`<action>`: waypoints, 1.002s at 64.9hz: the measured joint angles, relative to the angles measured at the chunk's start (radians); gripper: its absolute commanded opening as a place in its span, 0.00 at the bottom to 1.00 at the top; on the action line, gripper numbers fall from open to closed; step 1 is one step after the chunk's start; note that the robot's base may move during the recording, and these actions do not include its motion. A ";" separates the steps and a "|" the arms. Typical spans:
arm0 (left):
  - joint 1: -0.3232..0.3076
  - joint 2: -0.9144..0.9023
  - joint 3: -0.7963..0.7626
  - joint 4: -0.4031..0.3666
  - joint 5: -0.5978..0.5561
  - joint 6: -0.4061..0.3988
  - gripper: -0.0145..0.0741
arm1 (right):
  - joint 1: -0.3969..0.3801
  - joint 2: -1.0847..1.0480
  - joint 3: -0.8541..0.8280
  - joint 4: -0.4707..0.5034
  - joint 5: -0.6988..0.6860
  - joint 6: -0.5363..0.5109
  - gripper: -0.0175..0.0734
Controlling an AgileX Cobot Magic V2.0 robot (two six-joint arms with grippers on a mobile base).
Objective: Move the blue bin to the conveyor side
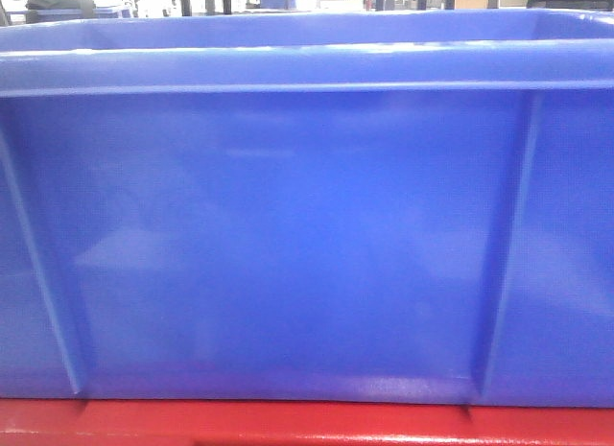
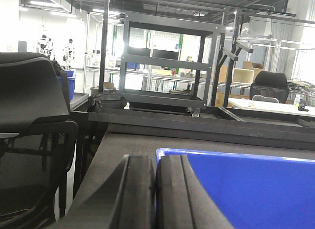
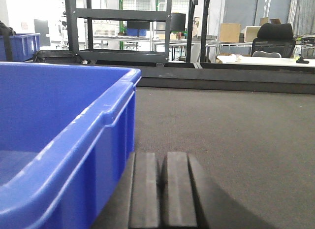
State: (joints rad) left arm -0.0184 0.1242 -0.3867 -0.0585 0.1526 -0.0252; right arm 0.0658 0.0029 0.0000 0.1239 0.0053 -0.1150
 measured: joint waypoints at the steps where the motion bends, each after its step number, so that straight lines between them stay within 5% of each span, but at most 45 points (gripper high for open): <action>1: 0.000 0.000 0.000 0.000 0.000 0.000 0.18 | 0.000 0.000 0.000 0.000 0.000 0.000 0.09; 36: 0.000 0.000 0.012 0.040 0.000 0.000 0.18 | 0.000 0.000 0.000 0.000 0.002 0.000 0.09; 51: 0.000 0.000 0.166 0.150 -0.051 0.000 0.18 | 0.000 0.000 0.000 0.000 0.002 0.000 0.09; 65: 0.000 -0.061 0.348 0.163 -0.133 0.000 0.18 | 0.000 0.000 0.000 0.000 0.002 0.000 0.09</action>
State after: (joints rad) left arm -0.0184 0.0631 -0.0385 0.1049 0.0197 -0.0252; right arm 0.0658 0.0029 0.0000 0.1239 0.0072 -0.1150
